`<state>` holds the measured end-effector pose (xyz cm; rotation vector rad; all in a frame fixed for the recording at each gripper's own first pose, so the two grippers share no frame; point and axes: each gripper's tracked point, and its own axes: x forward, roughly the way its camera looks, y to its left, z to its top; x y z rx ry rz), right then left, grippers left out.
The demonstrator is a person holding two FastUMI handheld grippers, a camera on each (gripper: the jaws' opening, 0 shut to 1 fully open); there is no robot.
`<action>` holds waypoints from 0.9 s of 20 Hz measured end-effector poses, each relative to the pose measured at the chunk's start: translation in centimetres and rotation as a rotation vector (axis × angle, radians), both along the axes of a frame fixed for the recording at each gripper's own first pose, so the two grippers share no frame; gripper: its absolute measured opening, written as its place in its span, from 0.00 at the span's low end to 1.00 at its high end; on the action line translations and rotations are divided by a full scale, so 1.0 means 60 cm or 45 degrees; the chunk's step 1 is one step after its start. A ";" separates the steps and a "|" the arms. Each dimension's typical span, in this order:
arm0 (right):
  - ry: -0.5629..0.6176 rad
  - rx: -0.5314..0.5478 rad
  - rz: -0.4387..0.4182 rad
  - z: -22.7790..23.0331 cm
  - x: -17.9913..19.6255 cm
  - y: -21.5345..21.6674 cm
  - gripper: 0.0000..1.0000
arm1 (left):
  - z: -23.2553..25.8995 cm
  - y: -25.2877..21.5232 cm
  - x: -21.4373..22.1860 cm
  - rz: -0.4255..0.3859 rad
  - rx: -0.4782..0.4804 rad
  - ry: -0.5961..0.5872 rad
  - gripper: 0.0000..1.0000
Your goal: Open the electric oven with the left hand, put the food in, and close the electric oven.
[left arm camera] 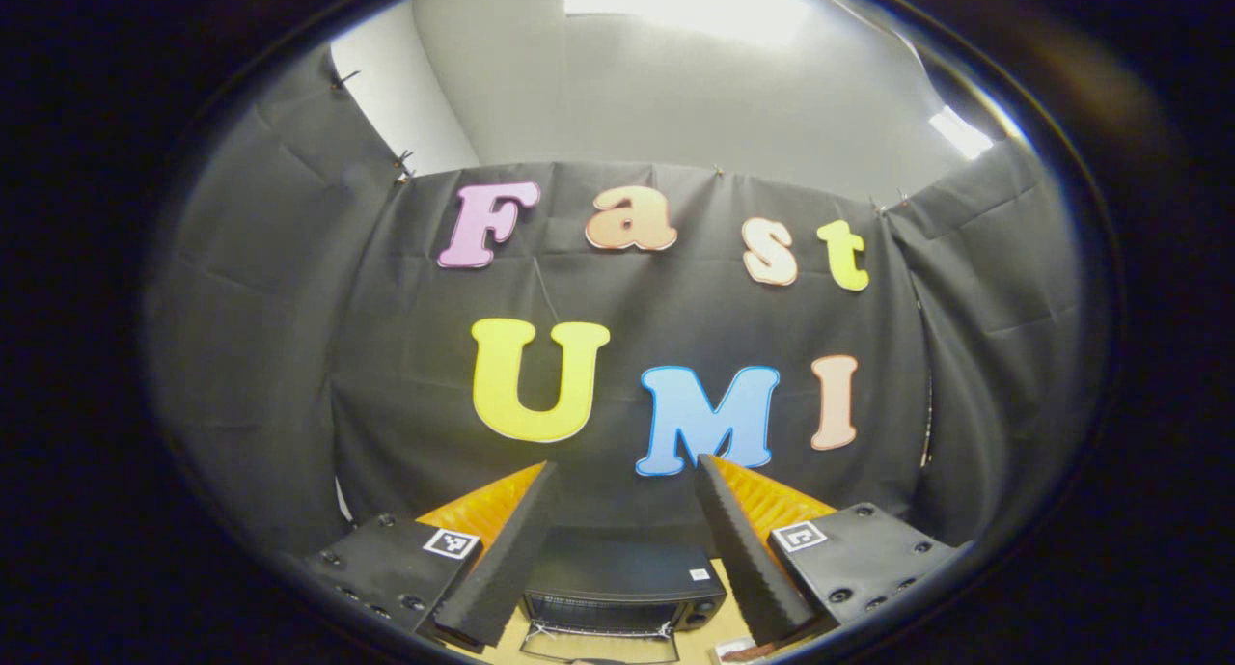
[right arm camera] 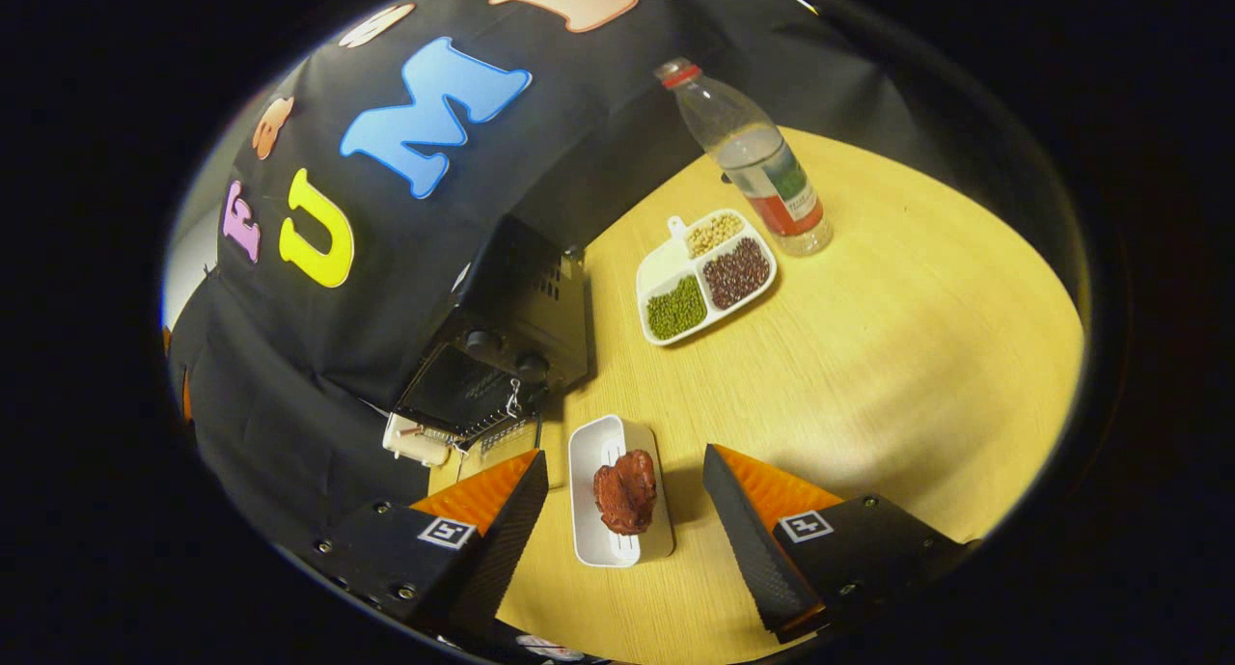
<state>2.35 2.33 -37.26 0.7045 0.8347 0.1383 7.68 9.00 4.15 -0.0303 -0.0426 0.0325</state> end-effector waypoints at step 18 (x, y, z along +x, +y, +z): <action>0.130 0.235 0.150 -0.055 -0.012 0.046 0.11 | -0.088 -0.001 -0.021 0.138 0.003 0.193 1.00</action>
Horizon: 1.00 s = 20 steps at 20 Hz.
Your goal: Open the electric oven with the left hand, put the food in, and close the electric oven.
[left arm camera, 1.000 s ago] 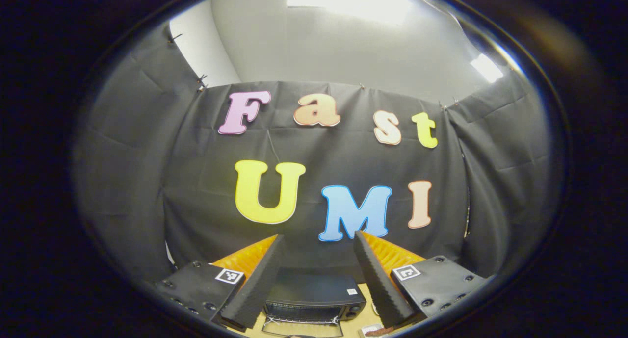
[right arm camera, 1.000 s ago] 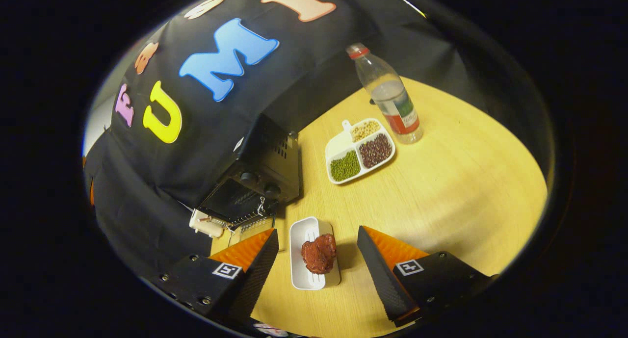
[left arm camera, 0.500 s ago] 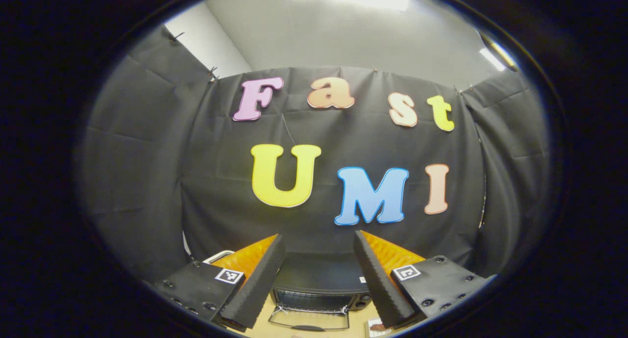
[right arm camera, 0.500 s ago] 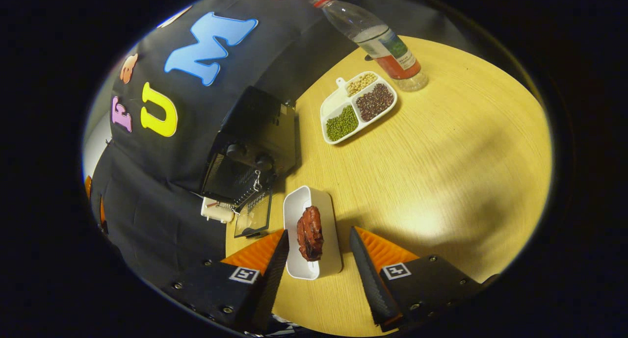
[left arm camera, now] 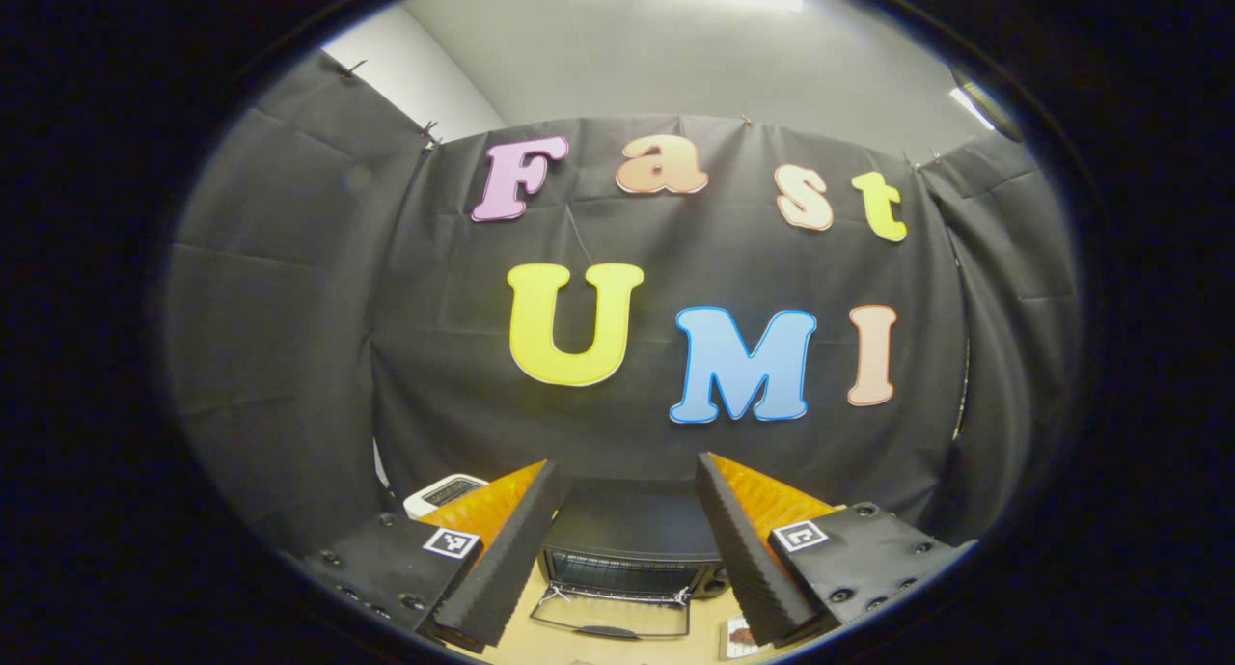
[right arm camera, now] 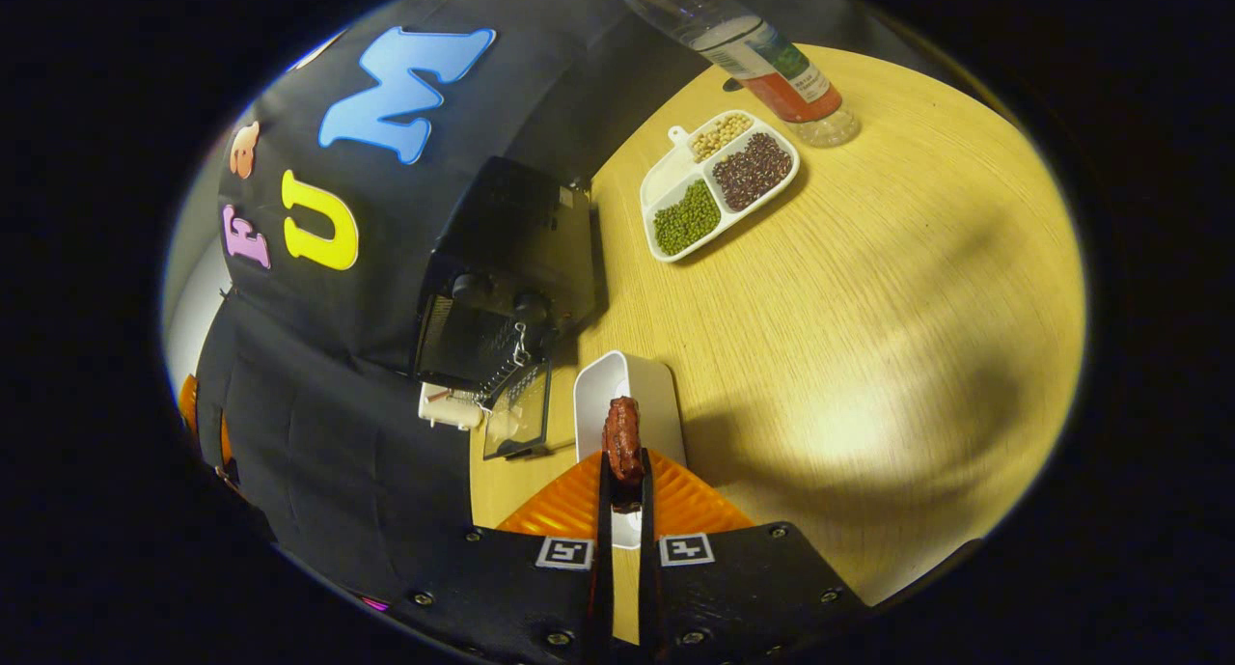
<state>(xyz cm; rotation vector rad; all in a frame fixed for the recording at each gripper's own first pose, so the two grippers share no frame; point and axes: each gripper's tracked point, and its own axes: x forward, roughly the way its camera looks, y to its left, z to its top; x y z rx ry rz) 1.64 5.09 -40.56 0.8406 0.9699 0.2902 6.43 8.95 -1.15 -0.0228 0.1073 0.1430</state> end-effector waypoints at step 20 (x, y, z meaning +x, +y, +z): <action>-0.330 0.322 -0.051 0.247 0.009 0.178 0.11 | 0.020 0.142 -0.040 -0.141 -0.015 -0.073 1.00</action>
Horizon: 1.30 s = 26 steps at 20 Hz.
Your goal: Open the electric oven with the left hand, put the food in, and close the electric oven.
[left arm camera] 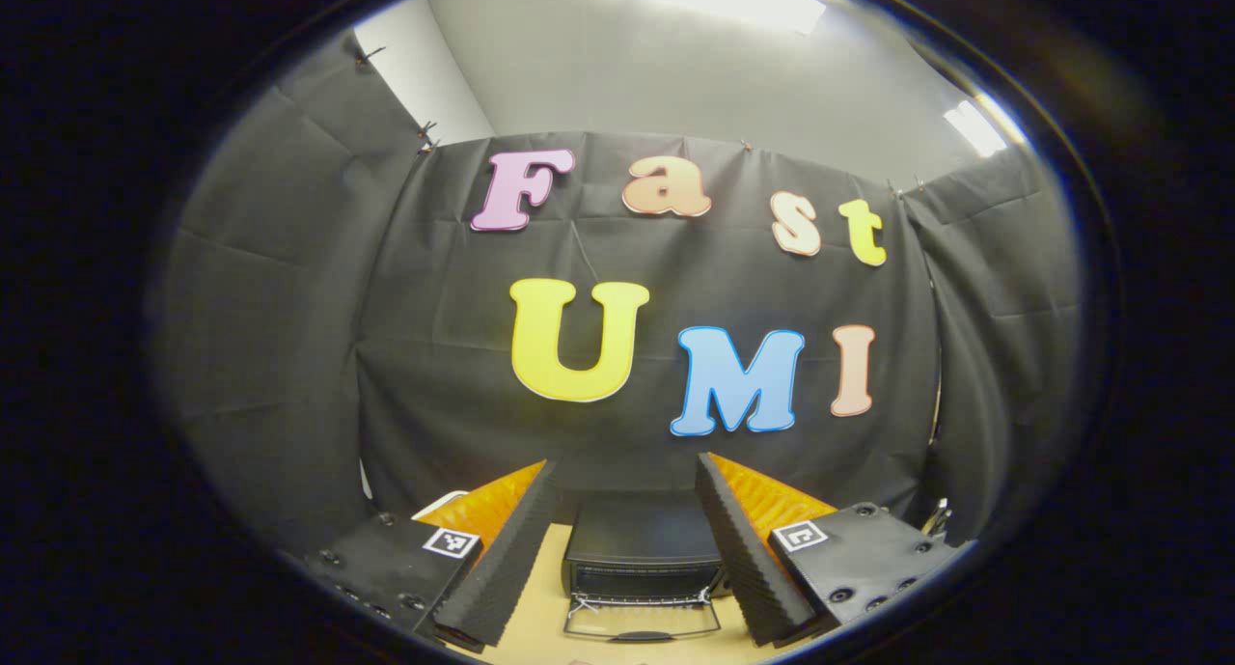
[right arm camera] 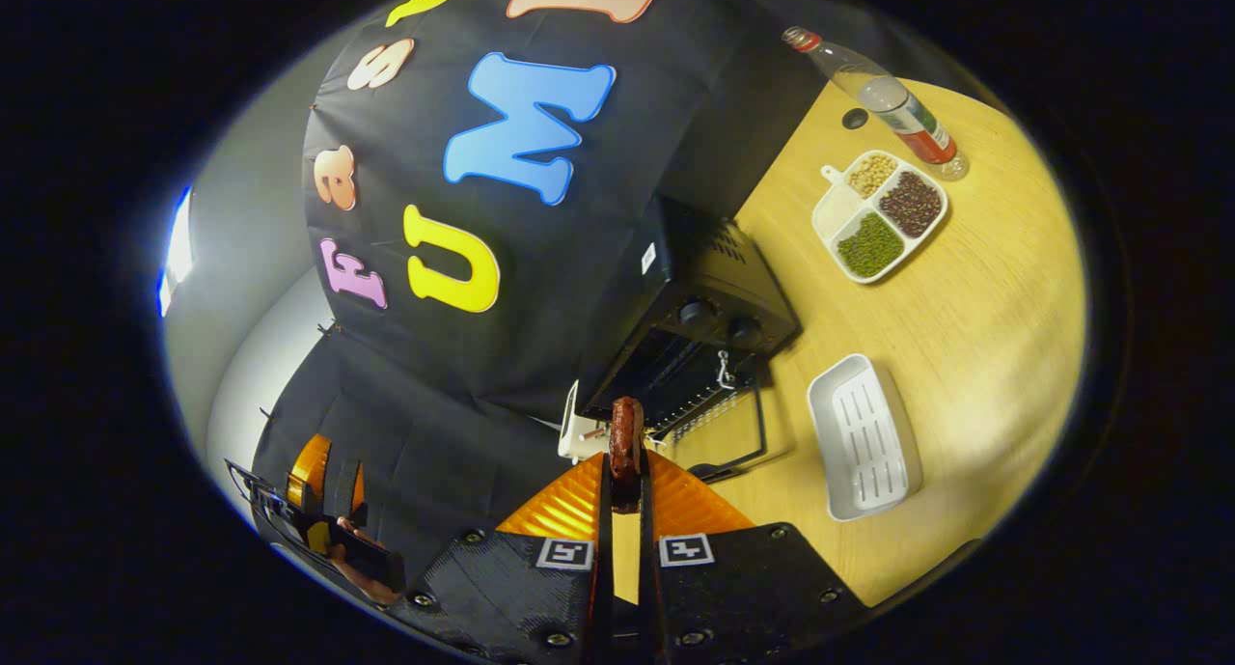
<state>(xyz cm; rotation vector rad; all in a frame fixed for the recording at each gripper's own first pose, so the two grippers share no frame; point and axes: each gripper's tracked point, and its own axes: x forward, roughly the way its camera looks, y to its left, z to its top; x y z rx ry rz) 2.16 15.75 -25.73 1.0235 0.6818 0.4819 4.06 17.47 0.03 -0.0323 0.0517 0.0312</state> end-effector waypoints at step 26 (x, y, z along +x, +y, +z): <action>0.262 0.025 -0.257 -0.177 0.272 0.250 0.11 | -0.068 0.276 -0.053 0.179 0.048 0.125 1.00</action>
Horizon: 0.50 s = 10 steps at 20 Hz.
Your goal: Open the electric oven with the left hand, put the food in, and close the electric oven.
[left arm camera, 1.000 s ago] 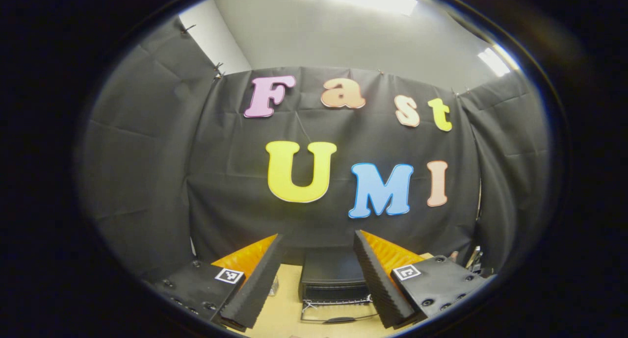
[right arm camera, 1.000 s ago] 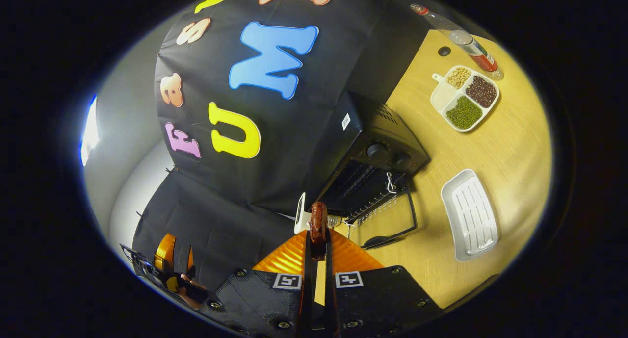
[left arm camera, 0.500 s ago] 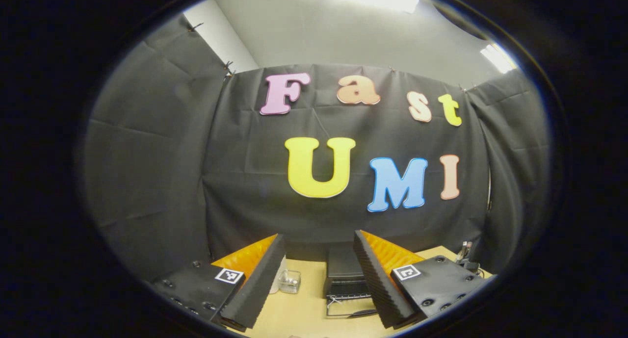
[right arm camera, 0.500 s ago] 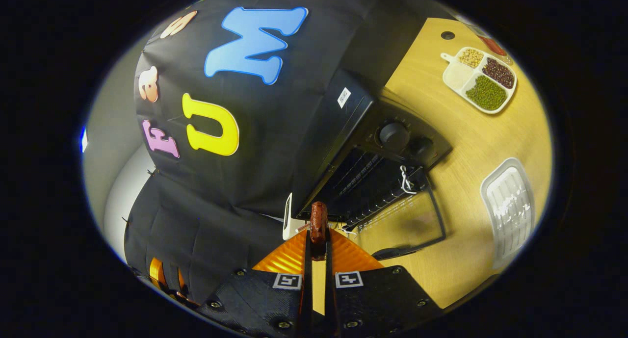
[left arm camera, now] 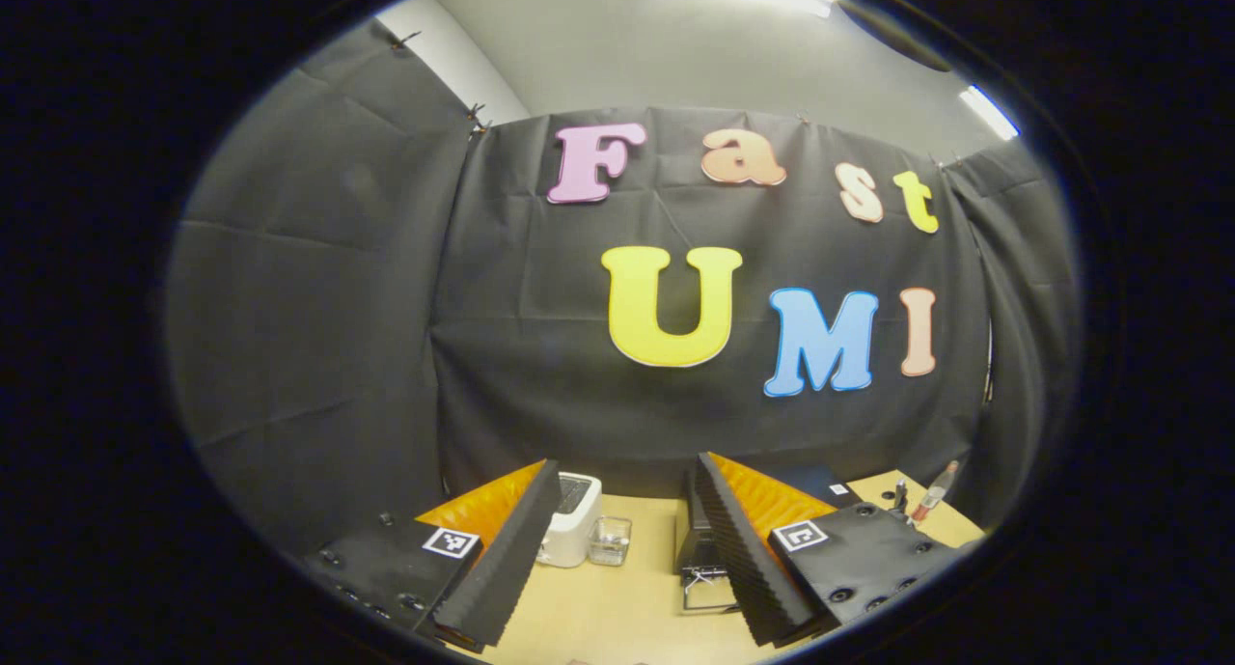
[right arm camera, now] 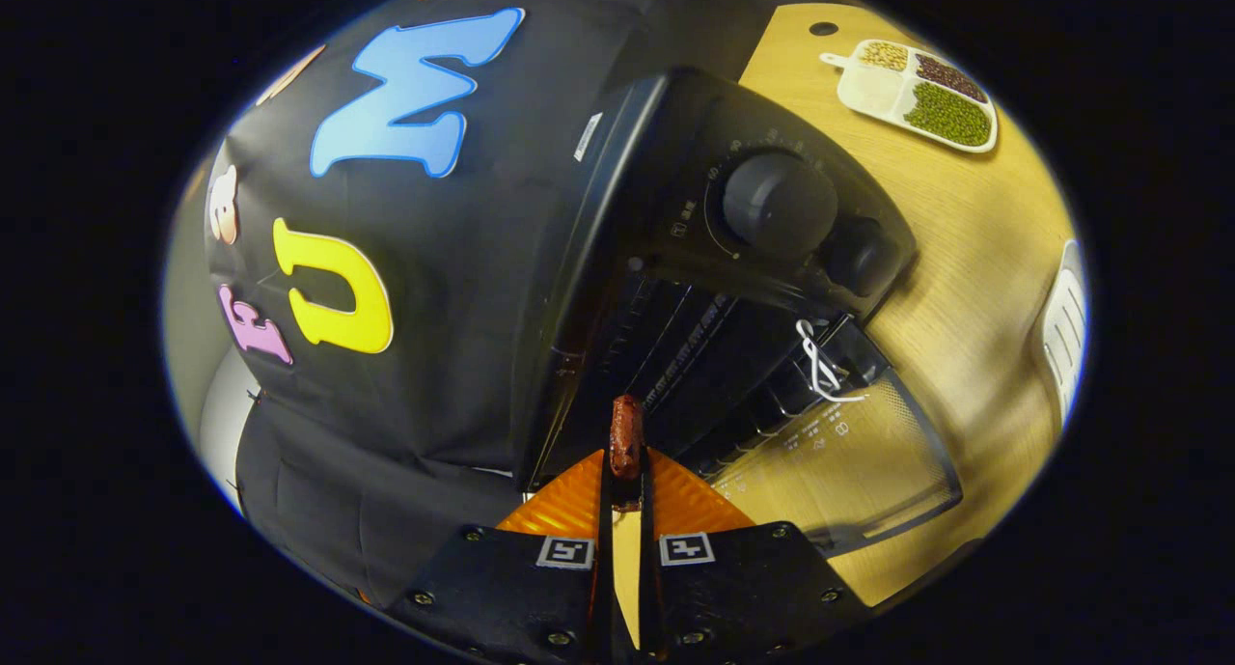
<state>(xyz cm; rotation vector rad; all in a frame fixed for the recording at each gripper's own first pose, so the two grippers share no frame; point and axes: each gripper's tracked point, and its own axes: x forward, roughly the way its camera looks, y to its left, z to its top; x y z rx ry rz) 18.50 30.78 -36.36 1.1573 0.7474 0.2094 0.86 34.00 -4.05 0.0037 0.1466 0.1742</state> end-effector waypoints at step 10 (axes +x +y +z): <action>0.012 0.014 -0.199 -0.046 0.075 0.008 0.11 | -0.026 0.082 0.006 0.060 0.004 0.056 1.00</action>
